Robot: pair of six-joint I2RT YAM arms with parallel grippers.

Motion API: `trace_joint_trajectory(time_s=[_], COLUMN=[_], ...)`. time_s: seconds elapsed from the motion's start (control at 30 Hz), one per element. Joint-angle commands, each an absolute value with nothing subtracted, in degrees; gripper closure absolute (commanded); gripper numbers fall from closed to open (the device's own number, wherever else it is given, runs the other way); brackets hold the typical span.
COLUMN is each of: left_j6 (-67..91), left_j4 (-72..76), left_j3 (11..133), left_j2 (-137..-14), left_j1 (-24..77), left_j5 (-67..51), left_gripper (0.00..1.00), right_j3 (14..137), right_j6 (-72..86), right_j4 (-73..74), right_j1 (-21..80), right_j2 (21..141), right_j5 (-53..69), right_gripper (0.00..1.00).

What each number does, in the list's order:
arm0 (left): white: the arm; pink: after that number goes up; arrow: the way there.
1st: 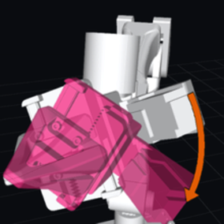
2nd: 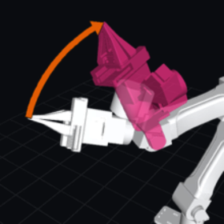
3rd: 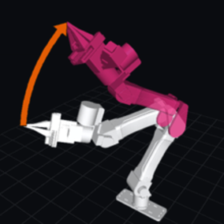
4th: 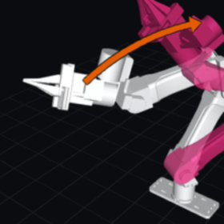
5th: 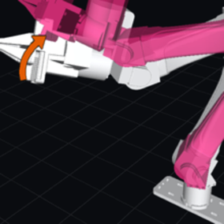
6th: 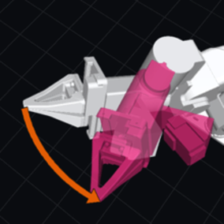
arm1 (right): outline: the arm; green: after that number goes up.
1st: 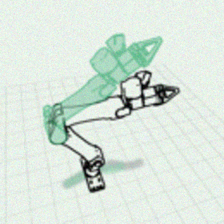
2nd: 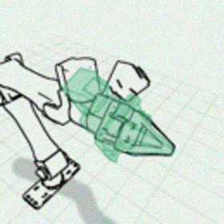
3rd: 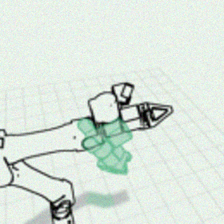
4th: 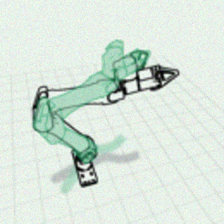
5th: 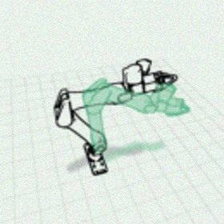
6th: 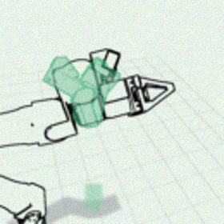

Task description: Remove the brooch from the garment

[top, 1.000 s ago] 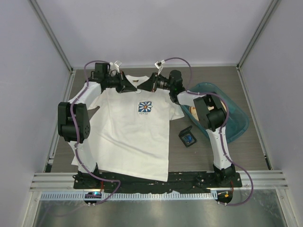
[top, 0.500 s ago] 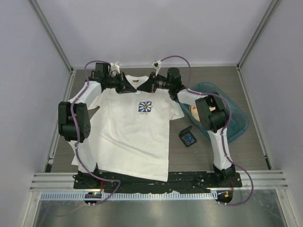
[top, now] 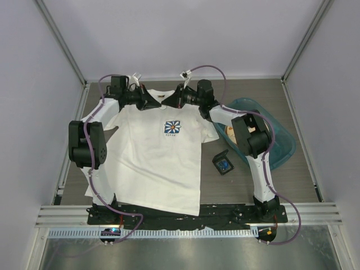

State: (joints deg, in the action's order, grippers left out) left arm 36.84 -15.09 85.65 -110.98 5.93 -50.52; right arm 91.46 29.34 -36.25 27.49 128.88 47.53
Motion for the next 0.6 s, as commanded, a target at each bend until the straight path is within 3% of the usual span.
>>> trace_joint_trajectory(time_s=[0.0, 0.23, 0.57], left_j6=[43.94, 49.64, 47.99], left_j4=[-5.99, 0.87, -2.2], left_j3=[84.47, 80.43, 81.39], left_j2=[-108.9, -107.23, -107.4], left_j1=[6.68, 5.45, 4.83], left_j5=[-52.66, -50.98, -50.36], left_gripper=[1.0, 1.0, 1.0], right_j3=[91.14, 92.02, 92.02], right_j6=[32.51, 33.05, 35.68], right_j4=[-38.93, -38.85, -39.81], right_j1=[31.72, 34.27, 33.93], right_j2=[129.37, 130.43, 130.69], right_j5=[42.72, 39.56, 37.79], right_gripper=[0.95, 0.95, 0.85])
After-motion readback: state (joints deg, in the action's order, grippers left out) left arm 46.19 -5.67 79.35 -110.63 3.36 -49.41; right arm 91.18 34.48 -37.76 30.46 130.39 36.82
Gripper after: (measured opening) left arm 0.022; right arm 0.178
